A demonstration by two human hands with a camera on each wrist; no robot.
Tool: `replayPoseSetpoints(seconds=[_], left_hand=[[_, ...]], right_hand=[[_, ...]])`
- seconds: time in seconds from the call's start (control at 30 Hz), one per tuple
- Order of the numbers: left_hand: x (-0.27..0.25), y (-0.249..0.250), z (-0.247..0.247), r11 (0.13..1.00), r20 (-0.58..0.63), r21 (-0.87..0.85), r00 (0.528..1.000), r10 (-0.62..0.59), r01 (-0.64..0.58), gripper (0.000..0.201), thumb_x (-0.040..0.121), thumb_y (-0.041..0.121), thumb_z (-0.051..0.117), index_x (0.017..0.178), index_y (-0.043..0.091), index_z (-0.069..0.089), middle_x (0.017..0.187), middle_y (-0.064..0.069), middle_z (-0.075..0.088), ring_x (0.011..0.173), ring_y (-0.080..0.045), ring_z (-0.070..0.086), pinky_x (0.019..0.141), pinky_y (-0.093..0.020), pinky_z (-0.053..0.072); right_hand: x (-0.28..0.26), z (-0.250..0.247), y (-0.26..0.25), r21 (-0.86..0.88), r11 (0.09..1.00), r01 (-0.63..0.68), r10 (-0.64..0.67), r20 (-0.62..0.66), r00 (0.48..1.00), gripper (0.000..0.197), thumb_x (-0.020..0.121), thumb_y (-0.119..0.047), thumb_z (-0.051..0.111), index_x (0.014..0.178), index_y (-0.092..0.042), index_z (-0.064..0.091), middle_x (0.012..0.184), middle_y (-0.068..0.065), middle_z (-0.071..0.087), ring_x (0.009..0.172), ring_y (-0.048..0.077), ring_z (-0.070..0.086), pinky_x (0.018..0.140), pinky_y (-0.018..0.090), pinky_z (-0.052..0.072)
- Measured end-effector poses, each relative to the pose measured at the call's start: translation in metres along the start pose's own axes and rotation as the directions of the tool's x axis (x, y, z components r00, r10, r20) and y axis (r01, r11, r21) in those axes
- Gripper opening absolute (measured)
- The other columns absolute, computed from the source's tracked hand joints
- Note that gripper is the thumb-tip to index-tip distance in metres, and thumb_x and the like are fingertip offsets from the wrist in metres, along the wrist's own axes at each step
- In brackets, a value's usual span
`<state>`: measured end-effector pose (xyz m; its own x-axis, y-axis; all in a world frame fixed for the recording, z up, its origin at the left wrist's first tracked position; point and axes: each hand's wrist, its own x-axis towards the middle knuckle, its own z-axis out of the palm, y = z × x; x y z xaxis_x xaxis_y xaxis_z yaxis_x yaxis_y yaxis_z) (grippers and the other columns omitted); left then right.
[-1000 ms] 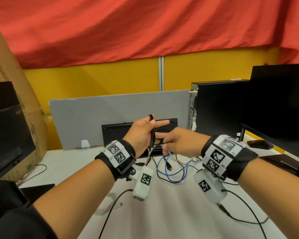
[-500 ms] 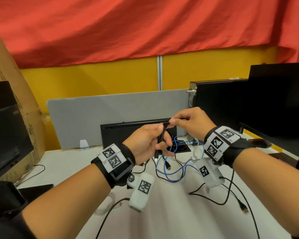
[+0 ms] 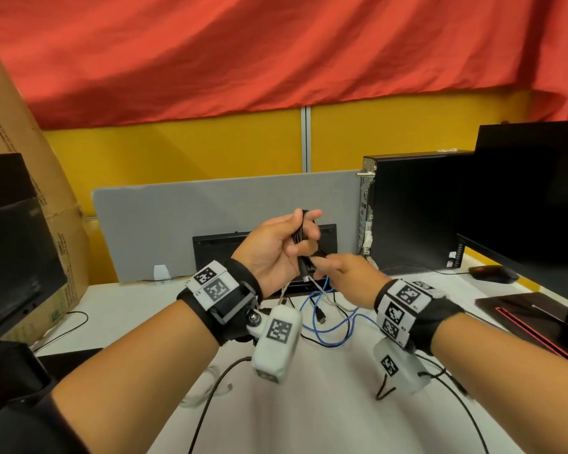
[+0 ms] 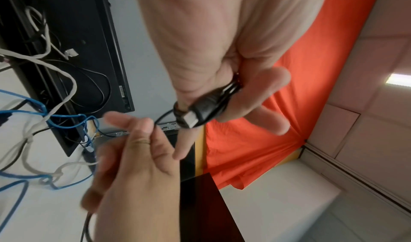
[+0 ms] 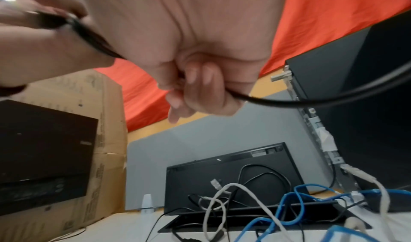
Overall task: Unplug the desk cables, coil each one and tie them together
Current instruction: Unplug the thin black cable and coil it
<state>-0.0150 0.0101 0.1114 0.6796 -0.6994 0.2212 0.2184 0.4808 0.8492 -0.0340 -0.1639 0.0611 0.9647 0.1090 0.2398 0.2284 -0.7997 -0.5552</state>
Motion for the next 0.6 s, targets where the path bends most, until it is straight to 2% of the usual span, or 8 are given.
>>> replayPoseSetpoints(seconds=[0.07, 0.13, 0.2, 0.3, 0.37, 0.43, 0.53, 0.6], left_hand=[[0.004, 0.000, 0.000, 0.997, -0.043, 0.042, 0.997, 0.064, -0.062, 0.038, 0.103, 0.020, 0.036, 0.133, -0.004, 0.037, 0.093, -0.008, 0.072, 0.044, -0.006, 0.044, 0.090, -0.059, 0.048], [0.005, 0.001, -0.002, 0.992, -0.050, 0.069, 0.992, 0.112, -0.108, 0.023, 0.104, 0.019, 0.034, 0.121, 0.004, 0.039, 0.115, -0.013, 0.070, 0.053, -0.011, 0.058, 0.088, -0.063, 0.047], [0.006, 0.001, -0.008, 0.986, -0.053, 0.103, 0.989, 0.140, -0.134, 0.013, 0.104, 0.020, 0.033, 0.111, 0.010, 0.039, 0.123, -0.013, 0.066, 0.075, -0.024, 0.072, 0.089, -0.063, 0.046], [0.004, -0.001, -0.017, 0.972, -0.075, 0.195, 0.986, 0.151, -0.134, 0.009, 0.105, 0.020, 0.032, 0.109, 0.013, 0.035, 0.127, -0.011, 0.065, 0.102, -0.038, 0.068, 0.091, -0.064, 0.045], [0.003, -0.002, -0.023, 0.950, -0.096, 0.292, 0.985, 0.144, -0.110, 0.010, 0.105, 0.022, 0.031, 0.109, 0.013, 0.036, 0.128, -0.009, 0.064, 0.104, -0.041, 0.066, 0.097, -0.069, 0.039], [0.001, -0.003, -0.026, 0.908, -0.104, 0.411, 0.985, 0.136, -0.082, 0.014, 0.106, 0.022, 0.031, 0.109, 0.014, 0.041, 0.128, -0.006, 0.065, 0.097, -0.038, 0.070, 0.100, -0.070, 0.036], [-0.005, -0.004, -0.025, 0.845, -0.113, 0.534, 0.989, 0.095, -0.020, 0.016, 0.107, 0.020, 0.030, 0.106, 0.026, 0.045, 0.123, -0.004, 0.068, 0.084, -0.031, 0.073, 0.094, -0.054, 0.046], [-0.008, -0.006, -0.024, 0.828, -0.118, 0.561, 0.992, 0.042, 0.031, 0.021, 0.106, 0.016, 0.031, 0.119, 0.017, 0.047, 0.119, -0.009, 0.069, 0.086, -0.034, 0.072, 0.085, -0.043, 0.050]], right_hand=[[-0.006, 0.007, -0.009, -0.003, 1.000, -0.016, 0.016, 0.100, 0.995, 0.029, 0.102, -0.032, 0.039, 0.094, -0.025, 0.066, 0.088, -0.002, 0.066, 0.075, 0.017, 0.059, 0.081, 0.037, 0.052], [-0.012, 0.009, -0.019, -0.063, 0.998, -0.023, 0.035, 0.196, 0.980, 0.038, 0.101, -0.038, 0.041, 0.085, -0.020, 0.070, 0.079, -0.002, 0.065, 0.071, 0.016, 0.058, 0.072, 0.033, 0.051], [-0.017, 0.008, -0.029, -0.097, 0.995, 0.003, 0.020, 0.235, 0.972, 0.042, 0.100, -0.041, 0.041, 0.080, -0.019, 0.070, 0.069, -0.004, 0.060, 0.066, 0.018, 0.057, 0.067, 0.033, 0.051], [-0.020, -0.002, -0.044, -0.120, 0.991, 0.056, -0.031, 0.201, 0.979, 0.042, 0.099, -0.041, 0.043, 0.071, -0.023, 0.068, 0.060, -0.005, 0.055, 0.056, 0.013, 0.052, 0.058, 0.028, 0.045], [-0.020, -0.011, -0.052, -0.167, 0.982, 0.092, -0.059, 0.194, 0.979, 0.038, 0.098, -0.037, 0.047, 0.070, -0.023, 0.068, 0.054, -0.008, 0.053, 0.050, 0.005, 0.048, 0.053, 0.020, 0.038], [-0.021, -0.023, -0.058, -0.199, 0.972, 0.124, -0.087, 0.187, 0.978, 0.034, 0.097, -0.032, 0.051, 0.072, -0.018, 0.070, 0.048, -0.014, 0.055, 0.045, 0.001, 0.048, 0.045, 0.011, 0.033], [-0.020, -0.041, -0.062, -0.201, 0.970, 0.139, -0.114, 0.129, 0.985, 0.030, 0.093, -0.028, 0.057, 0.070, -0.015, 0.071, 0.045, -0.011, 0.051, 0.040, -0.001, 0.045, 0.040, 0.011, 0.032], [-0.017, -0.053, -0.063, -0.184, 0.975, 0.125, -0.111, 0.083, 0.990, 0.027, 0.091, -0.027, 0.060, 0.070, -0.014, 0.071, 0.046, -0.010, 0.051, 0.039, -0.001, 0.044, 0.038, 0.010, 0.032]])
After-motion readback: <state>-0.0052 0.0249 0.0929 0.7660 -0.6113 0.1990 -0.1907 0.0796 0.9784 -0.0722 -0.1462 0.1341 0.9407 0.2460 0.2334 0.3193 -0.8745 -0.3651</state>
